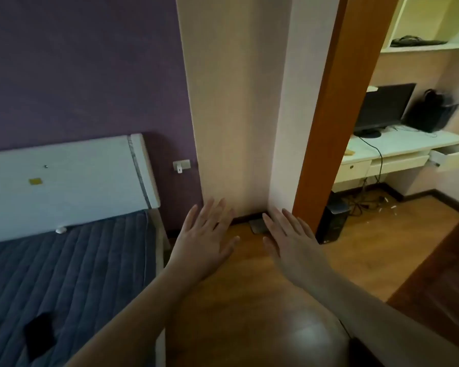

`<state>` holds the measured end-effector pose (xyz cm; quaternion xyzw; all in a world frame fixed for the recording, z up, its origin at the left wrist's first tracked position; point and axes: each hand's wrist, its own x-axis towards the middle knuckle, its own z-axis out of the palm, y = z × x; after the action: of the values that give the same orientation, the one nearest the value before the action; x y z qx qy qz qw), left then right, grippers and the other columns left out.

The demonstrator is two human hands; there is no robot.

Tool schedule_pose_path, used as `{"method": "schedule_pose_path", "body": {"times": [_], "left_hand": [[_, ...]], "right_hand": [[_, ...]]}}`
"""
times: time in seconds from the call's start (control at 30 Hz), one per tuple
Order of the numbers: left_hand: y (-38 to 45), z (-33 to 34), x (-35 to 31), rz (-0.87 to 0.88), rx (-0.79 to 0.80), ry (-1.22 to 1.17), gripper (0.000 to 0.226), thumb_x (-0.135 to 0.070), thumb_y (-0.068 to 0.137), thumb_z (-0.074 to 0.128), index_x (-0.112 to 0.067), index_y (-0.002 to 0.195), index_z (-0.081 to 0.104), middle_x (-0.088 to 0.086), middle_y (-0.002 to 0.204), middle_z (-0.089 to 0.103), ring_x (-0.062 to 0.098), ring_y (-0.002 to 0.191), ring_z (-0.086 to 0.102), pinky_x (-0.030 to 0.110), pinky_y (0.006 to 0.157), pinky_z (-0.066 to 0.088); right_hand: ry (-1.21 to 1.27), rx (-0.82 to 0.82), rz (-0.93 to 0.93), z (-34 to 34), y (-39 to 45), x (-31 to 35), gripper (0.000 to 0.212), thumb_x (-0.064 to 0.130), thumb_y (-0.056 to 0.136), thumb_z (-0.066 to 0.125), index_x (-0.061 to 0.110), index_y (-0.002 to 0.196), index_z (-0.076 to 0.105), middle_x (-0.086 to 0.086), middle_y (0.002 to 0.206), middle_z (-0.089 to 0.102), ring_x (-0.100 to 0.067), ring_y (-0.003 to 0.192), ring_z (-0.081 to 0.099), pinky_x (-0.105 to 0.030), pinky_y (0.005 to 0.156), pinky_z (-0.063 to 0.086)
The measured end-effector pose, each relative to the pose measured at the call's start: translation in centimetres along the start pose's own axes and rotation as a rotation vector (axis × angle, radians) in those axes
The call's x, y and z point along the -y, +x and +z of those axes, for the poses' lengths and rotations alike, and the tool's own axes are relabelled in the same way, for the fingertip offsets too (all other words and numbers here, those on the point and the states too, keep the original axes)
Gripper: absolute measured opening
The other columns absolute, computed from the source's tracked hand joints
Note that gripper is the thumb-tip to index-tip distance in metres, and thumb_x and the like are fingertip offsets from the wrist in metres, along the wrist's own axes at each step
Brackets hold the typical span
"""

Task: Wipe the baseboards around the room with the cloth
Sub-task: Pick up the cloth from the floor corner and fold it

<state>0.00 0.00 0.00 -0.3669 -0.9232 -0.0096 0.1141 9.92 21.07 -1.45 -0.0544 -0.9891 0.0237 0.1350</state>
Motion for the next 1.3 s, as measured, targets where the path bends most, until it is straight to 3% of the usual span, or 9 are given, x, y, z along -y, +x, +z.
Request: {"method": "schedule_pose_path", "body": {"times": [0.13,0.47,0.63,0.83,1.03,1.3], "left_hand": [[4.1,3.7,-1.3,0.010,0.011,0.014,0.070,-0.070,0.094,-0.004,-0.036,0.155,-0.006,-0.008,0.162,-0.012,0.015,0.148,-0.021,0.045,0.120,-0.011],[13.3,10.6,-2.7,0.014,0.156,0.008,0.068,-0.071,0.096,-0.002,-0.039,0.155,-0.010,-0.007,0.165,-0.009,0.013,0.149,-0.022,0.041,0.118,-0.017],[15.9,12.5,-1.5,-0.025,0.193,0.013,0.069,-0.071,0.095,-0.003,-0.037,0.155,-0.008,-0.004,0.165,-0.007,0.016,0.150,-0.018,0.043,0.120,-0.010],[19.8,15.8,2.2,-0.040,0.220,-0.003,0.069,-0.071,0.093,-0.006,-0.037,0.153,-0.016,-0.005,0.165,-0.012,0.016,0.150,-0.020,0.044,0.121,-0.009],[25.3,20.0,8.4,-0.024,0.183,-0.006,0.068,-0.067,0.099,0.009,-0.034,0.157,-0.007,-0.002,0.166,0.001,0.018,0.151,-0.012,0.042,0.118,-0.011],[31.7,24.8,17.6,0.036,0.242,-0.020,0.068,-0.066,0.099,0.012,-0.032,0.157,-0.001,-0.001,0.165,0.002,0.020,0.151,-0.007,0.043,0.117,-0.005]], "right_hand": [[-0.035,0.023,0.030,3.7,1.7,-3.4,0.060,0.055,0.102,0.014,0.029,0.153,0.031,0.000,0.161,0.027,-0.022,0.150,0.021,-0.043,0.120,0.019],[0.062,0.143,0.044,10.9,8.2,-10.8,0.061,0.056,0.101,0.005,0.031,0.157,0.010,0.003,0.165,0.009,-0.019,0.152,0.002,-0.043,0.122,0.010],[0.115,0.203,0.029,13.2,11.9,-11.9,0.061,0.055,0.102,0.010,0.030,0.157,0.009,0.003,0.166,0.008,-0.018,0.152,0.001,-0.043,0.122,0.011],[0.132,0.230,0.034,16.2,17.5,-11.4,0.066,0.055,0.099,0.007,0.024,0.158,0.002,0.002,0.165,-0.002,-0.016,0.150,-0.007,-0.040,0.123,0.008],[0.097,0.270,0.041,20.8,24.7,-9.9,0.067,0.059,0.097,-0.001,0.029,0.156,-0.007,0.005,0.163,-0.012,-0.016,0.150,-0.012,-0.040,0.122,-0.001],[0.028,0.366,0.150,25.0,33.0,-7.9,0.063,0.055,0.102,0.013,0.029,0.158,-0.001,0.002,0.166,-0.006,-0.020,0.151,-0.008,-0.039,0.120,-0.003]]}}
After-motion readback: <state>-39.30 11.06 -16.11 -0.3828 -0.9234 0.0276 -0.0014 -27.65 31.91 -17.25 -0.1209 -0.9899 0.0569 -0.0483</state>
